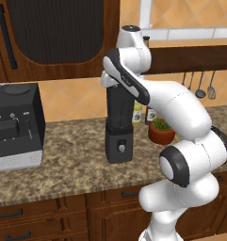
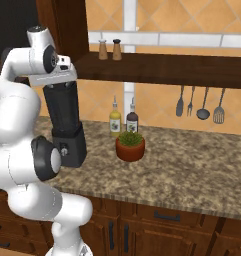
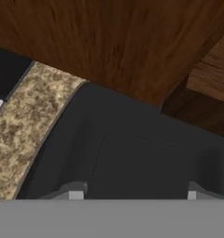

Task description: Close the lid blender by securely placing the lid on top.

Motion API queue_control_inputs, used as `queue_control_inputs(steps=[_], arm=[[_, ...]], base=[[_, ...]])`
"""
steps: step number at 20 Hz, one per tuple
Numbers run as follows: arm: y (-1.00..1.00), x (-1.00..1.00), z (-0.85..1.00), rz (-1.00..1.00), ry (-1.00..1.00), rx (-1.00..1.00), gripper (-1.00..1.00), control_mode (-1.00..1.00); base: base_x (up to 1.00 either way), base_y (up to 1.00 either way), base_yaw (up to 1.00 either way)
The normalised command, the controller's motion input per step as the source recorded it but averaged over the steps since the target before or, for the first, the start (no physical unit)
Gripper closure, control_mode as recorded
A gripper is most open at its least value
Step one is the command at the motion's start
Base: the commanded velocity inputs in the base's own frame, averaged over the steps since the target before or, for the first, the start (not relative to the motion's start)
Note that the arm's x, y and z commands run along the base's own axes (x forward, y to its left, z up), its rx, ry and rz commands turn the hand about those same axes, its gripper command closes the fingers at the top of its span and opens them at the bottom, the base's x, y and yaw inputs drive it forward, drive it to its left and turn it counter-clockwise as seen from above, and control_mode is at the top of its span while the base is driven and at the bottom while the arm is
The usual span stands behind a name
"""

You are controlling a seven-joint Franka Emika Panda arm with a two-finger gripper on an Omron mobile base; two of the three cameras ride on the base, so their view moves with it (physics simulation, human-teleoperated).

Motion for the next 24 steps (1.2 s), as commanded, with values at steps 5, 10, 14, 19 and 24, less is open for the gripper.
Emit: queue_control_inputs(steps=[5, 10, 14, 19, 24], arm=[[0.00, -0.24, -0.32, 0.11, 0.32, 0.00, 1.00, -1.00], [0.00, -0.16, -0.44, 0.04, 0.35, 0.02, 1.00, -1.00], [-0.15, -0.16, -0.52, 0.00, 0.21, 0.13, 1.00, -1.00], [-0.29, -0.21, -0.54, 0.00, 0.13, 0.17, 1.00, -1.00], [-0.28, -0.49, -0.64, 0.00, 0.02, 0.11, 1.00, -1.00]], base=[[0.00, 0.00, 0.00], [0.00, 0.00, 0.00], [0.00, 0.00, 0.00], [0.00, 0.00, 0.00], [0.00, 0.00, 0.00]])
